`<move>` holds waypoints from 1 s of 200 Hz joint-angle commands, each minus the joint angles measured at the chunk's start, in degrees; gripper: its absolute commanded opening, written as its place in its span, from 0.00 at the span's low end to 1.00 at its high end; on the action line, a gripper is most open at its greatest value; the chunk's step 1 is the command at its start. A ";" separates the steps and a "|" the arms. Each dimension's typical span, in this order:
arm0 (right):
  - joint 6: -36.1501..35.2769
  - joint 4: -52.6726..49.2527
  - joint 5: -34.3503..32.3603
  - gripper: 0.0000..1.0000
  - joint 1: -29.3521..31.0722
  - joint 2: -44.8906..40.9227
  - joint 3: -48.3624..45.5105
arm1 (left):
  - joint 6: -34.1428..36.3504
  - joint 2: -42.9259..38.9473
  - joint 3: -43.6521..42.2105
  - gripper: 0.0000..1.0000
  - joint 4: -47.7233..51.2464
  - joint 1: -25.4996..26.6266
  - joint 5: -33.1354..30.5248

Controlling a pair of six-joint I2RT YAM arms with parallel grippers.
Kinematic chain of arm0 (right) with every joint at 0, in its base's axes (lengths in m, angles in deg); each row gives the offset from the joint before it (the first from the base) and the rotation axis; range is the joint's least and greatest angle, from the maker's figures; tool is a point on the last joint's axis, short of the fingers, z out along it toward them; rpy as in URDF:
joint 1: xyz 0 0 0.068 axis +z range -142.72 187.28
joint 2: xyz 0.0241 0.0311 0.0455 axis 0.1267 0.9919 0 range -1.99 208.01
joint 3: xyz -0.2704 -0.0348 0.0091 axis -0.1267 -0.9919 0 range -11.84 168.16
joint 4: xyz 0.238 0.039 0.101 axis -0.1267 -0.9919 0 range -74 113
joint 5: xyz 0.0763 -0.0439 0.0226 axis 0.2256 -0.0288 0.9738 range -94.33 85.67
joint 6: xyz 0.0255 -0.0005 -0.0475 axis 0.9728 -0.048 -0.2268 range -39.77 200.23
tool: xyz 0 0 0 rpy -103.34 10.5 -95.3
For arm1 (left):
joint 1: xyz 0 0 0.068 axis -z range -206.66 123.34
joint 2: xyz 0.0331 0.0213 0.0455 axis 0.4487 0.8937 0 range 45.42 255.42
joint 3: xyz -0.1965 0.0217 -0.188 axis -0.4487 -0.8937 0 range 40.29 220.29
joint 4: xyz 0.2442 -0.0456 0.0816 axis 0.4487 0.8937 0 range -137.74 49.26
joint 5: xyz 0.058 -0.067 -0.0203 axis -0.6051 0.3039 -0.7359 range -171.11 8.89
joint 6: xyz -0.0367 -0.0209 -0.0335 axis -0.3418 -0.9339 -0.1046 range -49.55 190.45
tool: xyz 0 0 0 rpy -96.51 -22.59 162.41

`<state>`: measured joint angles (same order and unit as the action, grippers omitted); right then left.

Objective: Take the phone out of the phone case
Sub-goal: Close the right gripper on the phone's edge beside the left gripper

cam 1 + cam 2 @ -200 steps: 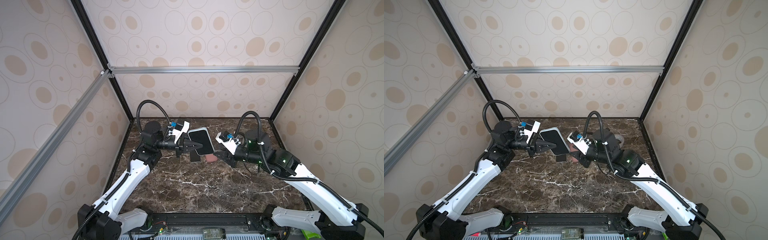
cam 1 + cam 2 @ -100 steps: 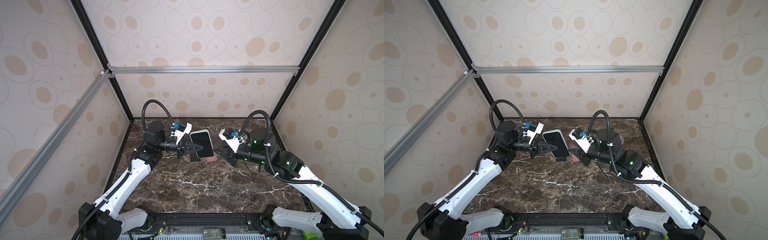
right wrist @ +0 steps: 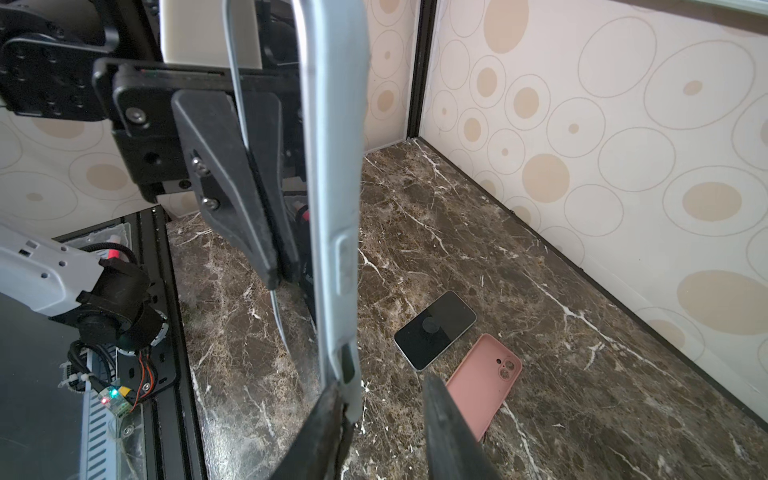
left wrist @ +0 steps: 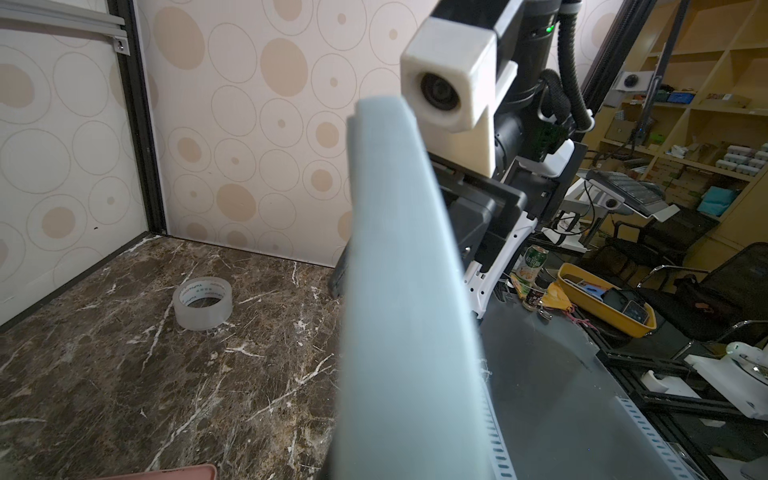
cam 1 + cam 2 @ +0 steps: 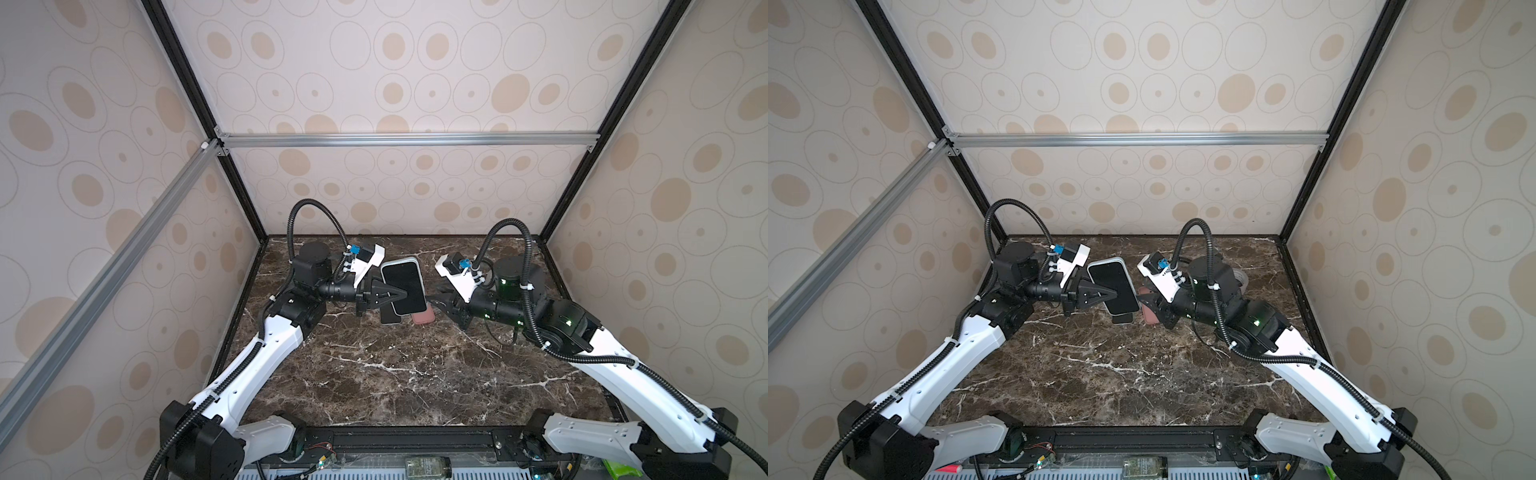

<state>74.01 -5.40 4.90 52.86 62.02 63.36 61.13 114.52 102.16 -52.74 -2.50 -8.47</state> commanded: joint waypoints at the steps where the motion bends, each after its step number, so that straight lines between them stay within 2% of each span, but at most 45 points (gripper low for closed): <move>1: 3.20 6.17 0.95 0.34 0.36 2.99 0.05 | 1.23 -0.72 2.47 0.00 -3.61 3.37 5.67; 69: 8.48 11.65 -1.08 0.33 0.38 2.27 -2.37 | -0.87 -0.64 1.61 0.00 -6.54 3.70 6.96; 115: 8.59 15.39 5.95 0.34 0.38 2.09 -3.54 | -1.50 -0.28 1.33 0.00 -7.34 4.06 7.19; 138: 8.47 15.49 6.95 0.35 0.30 1.10 -3.85 | -0.99 -0.45 1.42 0.00 -6.62 4.12 7.25; 150: 8.42 15.04 11.14 0.35 -0.50 0.76 -3.46 | 0.08 -0.37 1.66 0.00 -5.29 4.14 7.25; 173: 8.56 14.04 24.42 0.37 -3.26 0.46 -2.29 | 3.53 -0.29 2.72 0.00 -0.91 4.12 6.44; 200: 10.88 16.31 33.28 0.37 -6.92 -1.34 -4.16 | 5.46 -0.28 3.26 0.00 1.37 4.00 4.89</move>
<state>81.64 2.51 21.45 46.96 61.48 60.15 62.70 114.54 102.71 -53.09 -1.39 -5.32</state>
